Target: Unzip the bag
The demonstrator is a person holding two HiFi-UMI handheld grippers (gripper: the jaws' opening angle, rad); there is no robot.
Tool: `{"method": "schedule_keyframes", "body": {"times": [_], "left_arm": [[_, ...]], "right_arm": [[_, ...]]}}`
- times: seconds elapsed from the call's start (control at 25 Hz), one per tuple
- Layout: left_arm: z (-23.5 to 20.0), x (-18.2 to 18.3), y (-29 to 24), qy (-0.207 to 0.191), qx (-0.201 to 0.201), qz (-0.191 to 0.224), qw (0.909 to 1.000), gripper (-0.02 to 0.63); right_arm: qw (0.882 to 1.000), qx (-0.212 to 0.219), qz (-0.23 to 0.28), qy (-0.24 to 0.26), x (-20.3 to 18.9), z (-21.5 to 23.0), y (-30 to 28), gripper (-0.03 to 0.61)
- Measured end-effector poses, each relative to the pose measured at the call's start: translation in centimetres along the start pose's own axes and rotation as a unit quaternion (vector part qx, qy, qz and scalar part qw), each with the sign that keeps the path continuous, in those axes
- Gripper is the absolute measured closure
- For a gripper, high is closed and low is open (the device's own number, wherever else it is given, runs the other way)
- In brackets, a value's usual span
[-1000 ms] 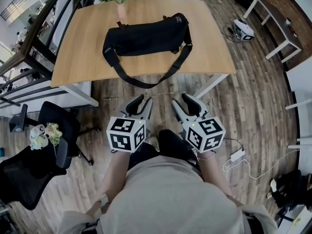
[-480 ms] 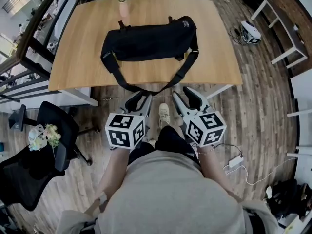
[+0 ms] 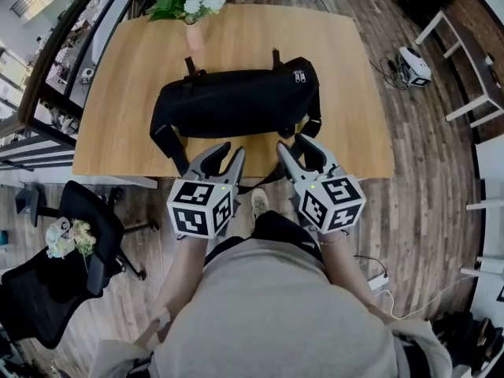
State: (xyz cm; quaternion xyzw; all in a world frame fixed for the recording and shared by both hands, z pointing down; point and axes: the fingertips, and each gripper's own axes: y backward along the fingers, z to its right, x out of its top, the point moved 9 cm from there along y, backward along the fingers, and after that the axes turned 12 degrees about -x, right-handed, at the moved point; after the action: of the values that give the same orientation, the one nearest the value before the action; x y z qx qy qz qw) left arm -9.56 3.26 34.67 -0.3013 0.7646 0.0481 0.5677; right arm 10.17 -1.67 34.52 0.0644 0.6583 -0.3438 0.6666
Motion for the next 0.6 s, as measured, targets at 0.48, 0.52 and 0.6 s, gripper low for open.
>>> {"method": "schedule_keyframes", "body": {"times": [0.48, 0.52, 0.6], "left_arm": [[-1.6, 4.5, -8.5, -0.002, 0.015, 0.017, 0.9997, 0.492], [-1.6, 4.7, -8.8, -0.002, 0.016, 0.019, 0.9997, 0.492], [-1.5, 5.0, -9.3, -0.004, 0.018, 0.022, 0.9996, 0.492]], "right_arm": [[1.000, 0.015, 0.002, -0.002, 4.0, 7.6, -6.3, 0.407], [1.000, 0.015, 0.002, -0.004, 4.1, 7.9, -6.5, 0.407], [1.000, 0.016, 0.004, -0.006, 4.3, 8.5, -6.8, 0.407]]}}
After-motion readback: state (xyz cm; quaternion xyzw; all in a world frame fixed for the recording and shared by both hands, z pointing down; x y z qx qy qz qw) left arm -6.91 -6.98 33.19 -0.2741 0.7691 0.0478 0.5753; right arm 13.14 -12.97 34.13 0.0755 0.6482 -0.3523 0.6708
